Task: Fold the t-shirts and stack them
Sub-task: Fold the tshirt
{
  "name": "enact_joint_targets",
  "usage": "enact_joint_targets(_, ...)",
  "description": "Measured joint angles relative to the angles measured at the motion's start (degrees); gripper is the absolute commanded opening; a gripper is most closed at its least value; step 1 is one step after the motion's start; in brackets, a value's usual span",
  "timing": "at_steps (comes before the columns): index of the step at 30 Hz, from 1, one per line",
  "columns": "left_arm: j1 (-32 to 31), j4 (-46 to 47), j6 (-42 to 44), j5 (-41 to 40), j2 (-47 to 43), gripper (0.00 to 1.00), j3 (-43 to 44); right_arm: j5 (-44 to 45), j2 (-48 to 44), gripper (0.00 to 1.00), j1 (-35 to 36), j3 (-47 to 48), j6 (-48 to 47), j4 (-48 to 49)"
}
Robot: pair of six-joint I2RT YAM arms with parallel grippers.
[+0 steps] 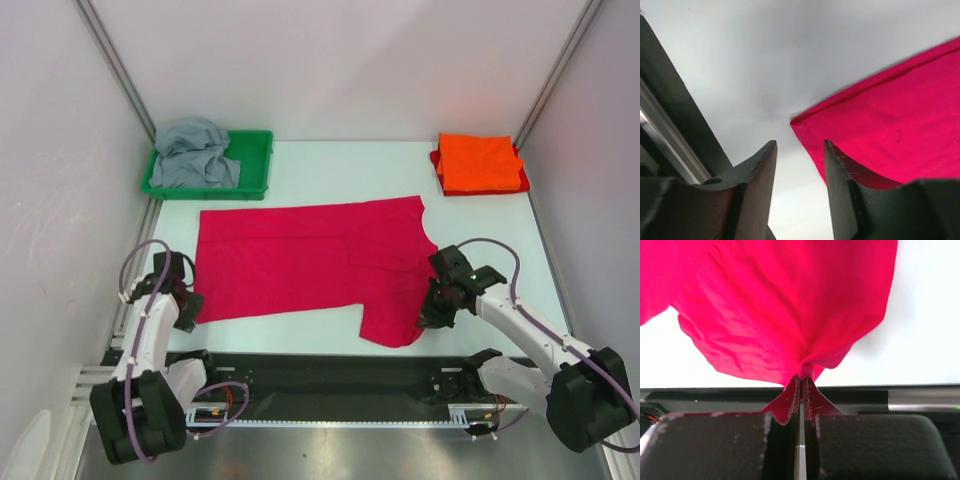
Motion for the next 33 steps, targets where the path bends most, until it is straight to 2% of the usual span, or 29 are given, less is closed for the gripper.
enact_joint_targets(5, 1.1, 1.2, -2.7, 0.4, -5.3, 0.47, -4.5, -1.9, -0.4, 0.0, -2.6, 0.0, -2.9, 0.7)
enact_joint_targets(10, 1.5, 3.8, -2.6, 1.2, 2.0, 0.41, -4.7, -3.1, -0.4, 0.0, -5.0, 0.0, -5.3, 1.0)
enact_joint_targets(16, 1.7, 5.2, -2.4, 0.9, 2.8, 0.41, -4.5, -3.4, 0.1, 0.0, -6.2, 0.0, -7.0, 1.1)
enact_joint_targets(23, 1.9, 7.0, -2.0, 0.9, 3.9, 0.34, -4.2, -3.5, 0.2, 0.0, -6.3, 0.0, -7.5, 1.1)
enact_joint_targets(26, 1.9, 8.3, -1.4, 0.8, 4.6, 0.24, -4.1, -3.5, 0.3, 0.0, -6.3, 0.0, -7.8, 1.2)
enact_joint_targets(27, 1.9, 8.8, -1.0, 0.8, 5.0, 0.17, -3.9, -3.5, 0.3, 0.0, -6.3, 0.0, -7.8, 1.2)
enact_joint_targets(29, 1.9, 9.9, 0.0, 1.0, 5.7, 0.11, -3.6, -3.5, 0.3, 0.0, -6.3, 0.0, -7.8, 1.2)
enact_joint_targets(31, 1.8, 10.4, 0.9, 1.1, 5.7, 0.01, -3.6, -3.7, 0.3, 0.0, -6.3, 0.0, -7.8, 1.1)
enact_joint_targets(33, 1.8, 10.7, 1.5, 1.0, 5.6, 0.0, -3.6, -3.7, 0.3, 0.0, -6.3, 0.1, -8.0, 1.0)
